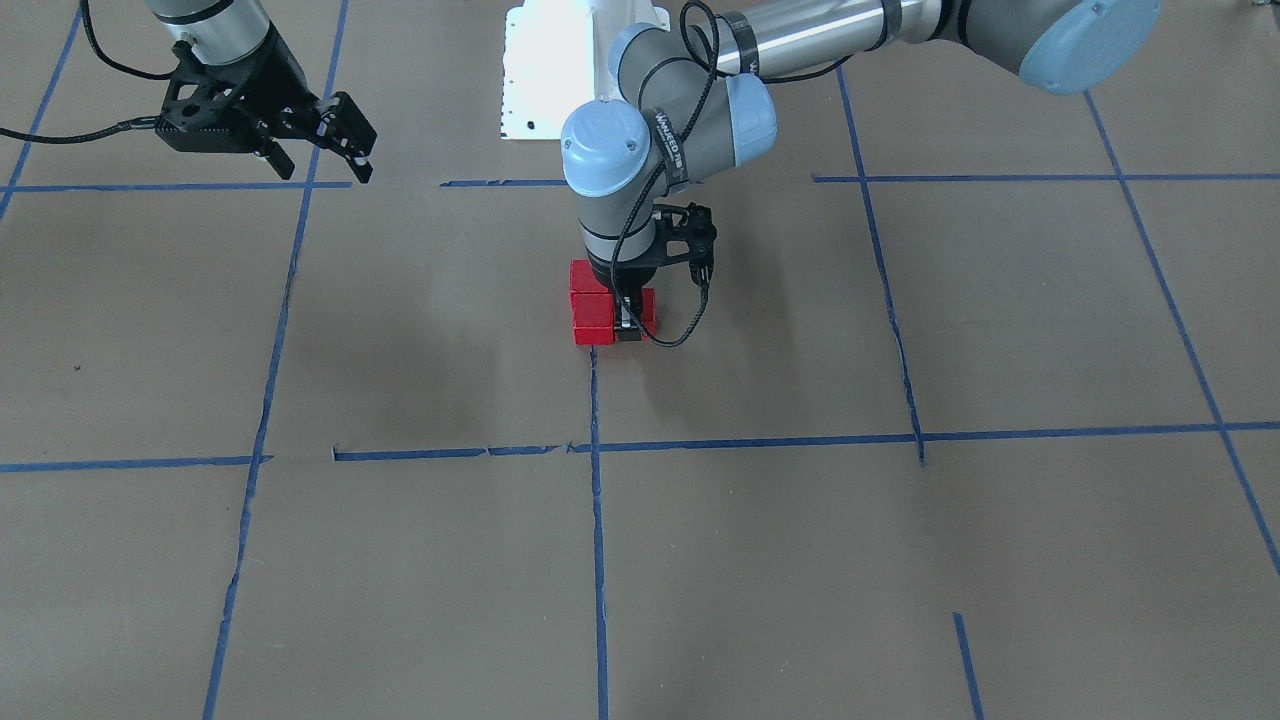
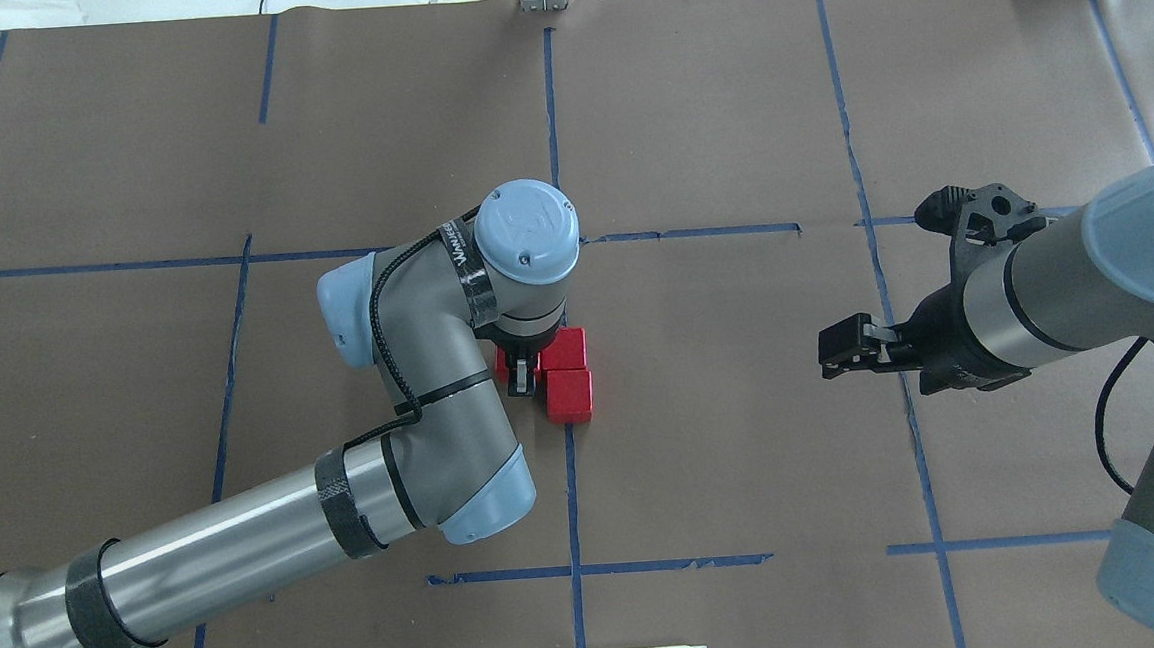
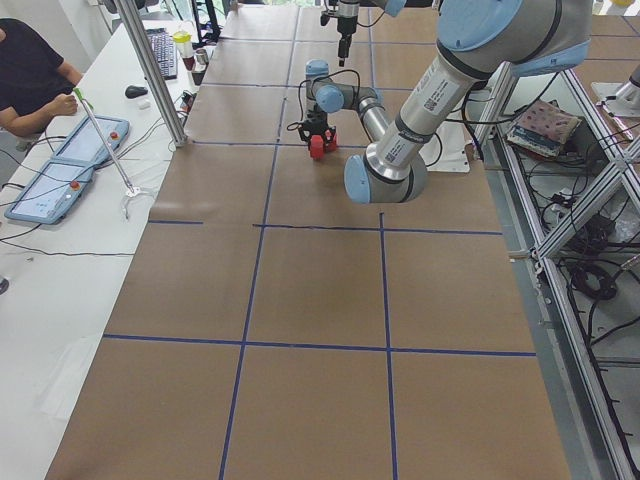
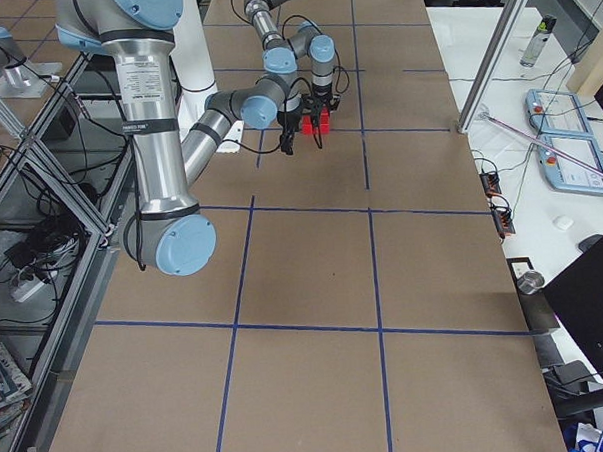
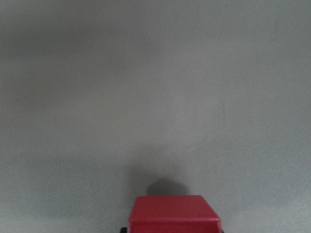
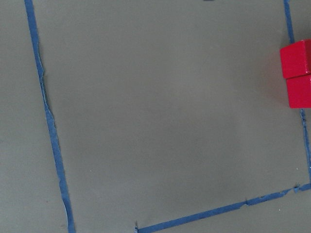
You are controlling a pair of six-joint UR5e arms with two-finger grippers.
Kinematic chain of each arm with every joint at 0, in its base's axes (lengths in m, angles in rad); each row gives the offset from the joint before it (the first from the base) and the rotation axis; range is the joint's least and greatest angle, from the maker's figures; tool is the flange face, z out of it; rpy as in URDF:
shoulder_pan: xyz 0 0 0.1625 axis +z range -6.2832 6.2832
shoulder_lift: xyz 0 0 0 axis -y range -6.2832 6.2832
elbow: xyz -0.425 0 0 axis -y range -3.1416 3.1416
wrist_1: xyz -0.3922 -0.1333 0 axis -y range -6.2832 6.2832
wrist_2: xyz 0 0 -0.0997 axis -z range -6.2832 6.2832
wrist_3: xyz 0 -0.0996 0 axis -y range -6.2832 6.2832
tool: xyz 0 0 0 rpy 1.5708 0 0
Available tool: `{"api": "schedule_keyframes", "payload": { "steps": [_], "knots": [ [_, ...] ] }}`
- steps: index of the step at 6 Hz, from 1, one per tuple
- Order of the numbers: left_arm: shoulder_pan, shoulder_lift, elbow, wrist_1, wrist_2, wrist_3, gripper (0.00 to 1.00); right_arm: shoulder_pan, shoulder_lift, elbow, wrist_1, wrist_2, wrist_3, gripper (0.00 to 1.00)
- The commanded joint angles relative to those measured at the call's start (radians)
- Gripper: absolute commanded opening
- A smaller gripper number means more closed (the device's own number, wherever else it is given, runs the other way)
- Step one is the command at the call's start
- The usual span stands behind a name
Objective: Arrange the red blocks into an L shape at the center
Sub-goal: 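Carry the red cube with the left gripper next to the stacked pair, then set the cube down beside the pair and open the left gripper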
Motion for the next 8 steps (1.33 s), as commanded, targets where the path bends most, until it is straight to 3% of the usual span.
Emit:
{"api": "schedule_keyframes", "payload": {
  "steps": [1,5,6,7,8],
  "knots": [
    [0.000,-0.001,0.005,-0.004,0.000,-0.001,0.01,0.000,-0.001,0.000,0.000,0.000,0.000,1.00],
    [0.000,-0.013,0.018,-0.010,0.000,-0.004,0.04,0.000,-0.001,0.000,0.000,0.000,0.000,1.00],
    [0.008,-0.013,0.025,-0.019,0.000,-0.004,0.19,0.000,-0.001,0.000,0.000,0.000,0.000,1.00],
    [0.011,-0.013,0.025,-0.024,0.000,0.004,0.99,0.000,-0.001,0.001,0.000,0.000,0.000,1.00],
    [0.012,-0.015,0.023,-0.024,0.000,0.005,1.00,0.000,-0.001,0.001,0.000,0.000,0.000,1.00]
  ]
}}
